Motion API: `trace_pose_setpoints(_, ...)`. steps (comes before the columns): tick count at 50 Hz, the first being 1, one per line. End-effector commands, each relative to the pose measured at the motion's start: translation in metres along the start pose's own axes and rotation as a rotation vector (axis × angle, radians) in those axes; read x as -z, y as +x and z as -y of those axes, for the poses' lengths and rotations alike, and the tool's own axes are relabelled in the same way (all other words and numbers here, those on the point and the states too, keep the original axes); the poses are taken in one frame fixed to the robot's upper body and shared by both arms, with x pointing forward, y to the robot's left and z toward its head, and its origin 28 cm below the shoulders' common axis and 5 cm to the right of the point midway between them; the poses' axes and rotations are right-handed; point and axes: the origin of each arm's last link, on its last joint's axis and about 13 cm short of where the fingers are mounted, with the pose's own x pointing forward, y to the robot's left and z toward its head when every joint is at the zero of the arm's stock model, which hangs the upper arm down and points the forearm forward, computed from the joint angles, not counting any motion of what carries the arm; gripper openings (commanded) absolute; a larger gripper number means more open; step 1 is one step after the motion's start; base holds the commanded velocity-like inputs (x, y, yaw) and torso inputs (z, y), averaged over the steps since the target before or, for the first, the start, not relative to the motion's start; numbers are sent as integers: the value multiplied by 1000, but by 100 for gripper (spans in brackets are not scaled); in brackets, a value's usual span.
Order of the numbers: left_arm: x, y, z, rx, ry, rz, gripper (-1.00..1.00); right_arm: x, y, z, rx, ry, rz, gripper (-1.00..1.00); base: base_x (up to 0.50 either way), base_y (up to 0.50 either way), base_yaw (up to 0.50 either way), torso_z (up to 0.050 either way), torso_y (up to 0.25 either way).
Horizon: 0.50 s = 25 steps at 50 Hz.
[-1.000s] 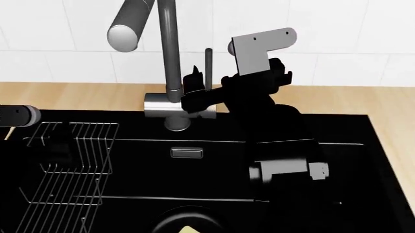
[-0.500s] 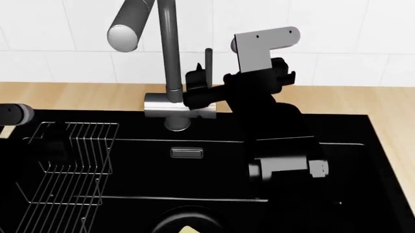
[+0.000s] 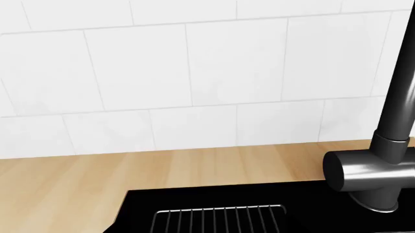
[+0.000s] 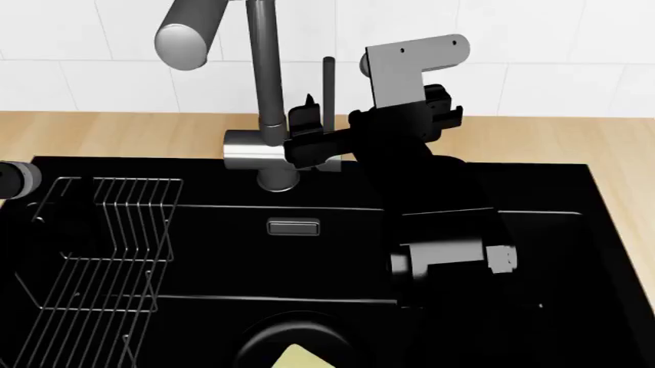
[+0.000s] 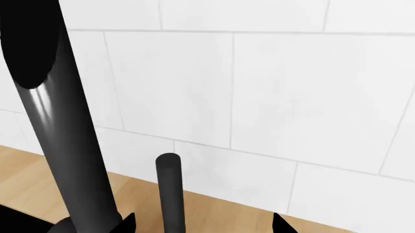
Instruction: Pick the pan and sponge and place them into the sink. Then turn on the water.
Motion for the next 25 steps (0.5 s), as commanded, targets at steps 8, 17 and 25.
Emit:
trace_pose_setpoints(8,-13,-6,-5,-2,6,34,100,-7,2,-2,-8,-7,24,100,0,0,0,2,-31)
trace_pose_setpoints(17,-21,-5,-3,-10,-9,37,100,-8,2,-3,-8,-8,28,100,0,0,0,0,0)
trace_pose_setpoints(25,-22,-1,4,-16,-11,34,100,-12,3,-3,6,-10,41,100,0,0,0,0,0)
